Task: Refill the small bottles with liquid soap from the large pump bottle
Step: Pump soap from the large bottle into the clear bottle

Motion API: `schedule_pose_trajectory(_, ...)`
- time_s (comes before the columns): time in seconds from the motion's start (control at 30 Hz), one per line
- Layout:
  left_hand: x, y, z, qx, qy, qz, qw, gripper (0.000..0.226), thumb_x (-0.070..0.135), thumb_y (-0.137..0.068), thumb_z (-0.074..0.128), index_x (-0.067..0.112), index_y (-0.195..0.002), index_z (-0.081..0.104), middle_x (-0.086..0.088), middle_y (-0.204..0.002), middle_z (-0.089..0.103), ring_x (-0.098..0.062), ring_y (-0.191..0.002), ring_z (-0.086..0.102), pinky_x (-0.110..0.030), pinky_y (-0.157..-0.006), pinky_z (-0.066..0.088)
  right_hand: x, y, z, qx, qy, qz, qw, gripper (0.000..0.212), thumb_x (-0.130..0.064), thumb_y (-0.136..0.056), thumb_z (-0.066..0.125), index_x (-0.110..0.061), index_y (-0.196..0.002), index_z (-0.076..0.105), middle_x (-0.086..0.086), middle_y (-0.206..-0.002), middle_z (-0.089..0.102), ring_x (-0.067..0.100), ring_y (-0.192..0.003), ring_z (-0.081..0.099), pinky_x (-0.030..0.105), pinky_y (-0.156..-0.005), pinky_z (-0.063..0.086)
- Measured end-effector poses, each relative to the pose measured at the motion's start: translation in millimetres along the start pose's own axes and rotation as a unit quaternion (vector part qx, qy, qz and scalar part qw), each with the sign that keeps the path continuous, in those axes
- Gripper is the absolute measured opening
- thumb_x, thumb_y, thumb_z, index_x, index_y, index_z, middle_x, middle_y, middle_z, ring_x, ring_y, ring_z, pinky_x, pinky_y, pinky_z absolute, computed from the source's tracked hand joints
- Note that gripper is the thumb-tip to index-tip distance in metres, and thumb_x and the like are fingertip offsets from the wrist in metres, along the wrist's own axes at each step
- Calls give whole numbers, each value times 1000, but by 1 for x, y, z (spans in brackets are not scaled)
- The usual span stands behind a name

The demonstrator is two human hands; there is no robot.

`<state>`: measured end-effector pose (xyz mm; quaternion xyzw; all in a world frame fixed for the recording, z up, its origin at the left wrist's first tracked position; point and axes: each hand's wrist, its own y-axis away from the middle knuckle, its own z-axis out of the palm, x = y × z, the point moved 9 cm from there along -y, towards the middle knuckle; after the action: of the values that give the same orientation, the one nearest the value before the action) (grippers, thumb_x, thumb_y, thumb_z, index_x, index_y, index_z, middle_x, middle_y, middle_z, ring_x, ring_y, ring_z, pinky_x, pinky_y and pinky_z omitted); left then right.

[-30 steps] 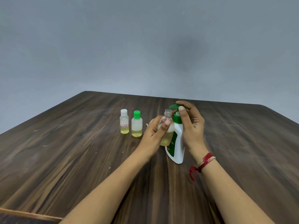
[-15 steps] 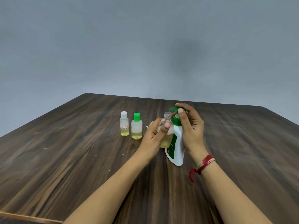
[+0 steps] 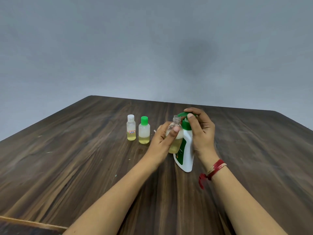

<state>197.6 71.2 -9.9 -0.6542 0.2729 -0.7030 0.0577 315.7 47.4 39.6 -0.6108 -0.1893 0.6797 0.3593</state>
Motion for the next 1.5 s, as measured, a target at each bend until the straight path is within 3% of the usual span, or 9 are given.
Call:
schedule_pose_trajectory(0.17, 1, 2, 0, -1, 1, -2, 1000, 68, 81, -69, 55, 24, -105, 62, -1, -103, 64, -13, -101, 59, -26, -86, 47, 2, 3, -1, -8, -15, 5, 1000, 15, -11, -95, 56, -16, -104, 66, -12, -94, 71, 10, -88, 67, 20, -74, 53)
schedule_pose_trajectory(0.33, 0, 0, -1, 6, -6, -4, 1000, 54, 80, -72, 54, 36, -100, 64, -10, -110, 64, -32, -115, 54, -52, -101, 43, 2, 2, 0, -1, -16, 10, 1000, 16, -18, -91, 56, -18, -103, 66, -10, -93, 71, 12, -88, 67, 22, -75, 53)
schedule_pose_trajectory(0.47, -2, -1, -1, 4, -1, -10, 1000, 54, 81, -71, 54, 37, -101, 64, -15, -114, 62, -33, -117, 53, -58, -102, 40, 1, 1, -1, -3, -6, 3, 1000, 14, -19, -89, 57, -18, -98, 68, -8, -92, 71, 14, -87, 67, 22, -74, 53)
schedule_pose_trajectory(0.73, -2, -1, -1, 4, -12, -8, 1000, 59, 81, -72, 52, 33, -105, 63, -14, -113, 62, -30, -116, 54, -56, -102, 41, -1, 1, 0, -4, -4, 2, 1000, 14, -12, -91, 54, -17, -97, 66, -16, -88, 70, 4, -83, 66, 17, -72, 51)
schedule_pose_trajectory(0.9, 2, -1, -1, 2, -12, -2, 1000, 60, 81, -72, 52, 31, -105, 63, -11, -112, 63, -29, -116, 54, -51, -102, 44, -1, 4, 1, -17, -3, 2, 1000, 17, -10, -98, 52, -18, -107, 64, -15, -96, 70, 6, -90, 66, 19, -76, 52)
schedule_pose_trajectory(1.03, 4, 1, 1, 2, -10, 1, 1000, 54, 81, -71, 52, 38, -100, 64, -10, -109, 64, -30, -113, 55, -48, -98, 45, -1, 3, 1, -14, -7, 1, 1000, 16, -13, -95, 53, -18, -104, 65, -14, -94, 70, 8, -89, 66, 20, -76, 53)
schedule_pose_trajectory(1.3, 4, 1, 0, 7, -16, 4, 1000, 57, 82, -71, 52, 35, -101, 63, -15, -109, 61, -33, -113, 53, -51, -98, 44, 0, 0, 1, -8, 2, -1, 1000, 15, -13, -89, 52, -15, -95, 66, -15, -86, 70, 6, -82, 65, 18, -72, 50)
schedule_pose_trajectory(1.5, 4, 0, 1, 5, -21, 6, 1000, 55, 82, -72, 51, 36, -99, 62, -13, -107, 62, -36, -112, 52, -54, -98, 44, 1, 2, 1, -17, -11, 8, 1000, 15, -15, -93, 54, -16, -103, 66, -13, -93, 71, 7, -88, 66, 19, -74, 52)
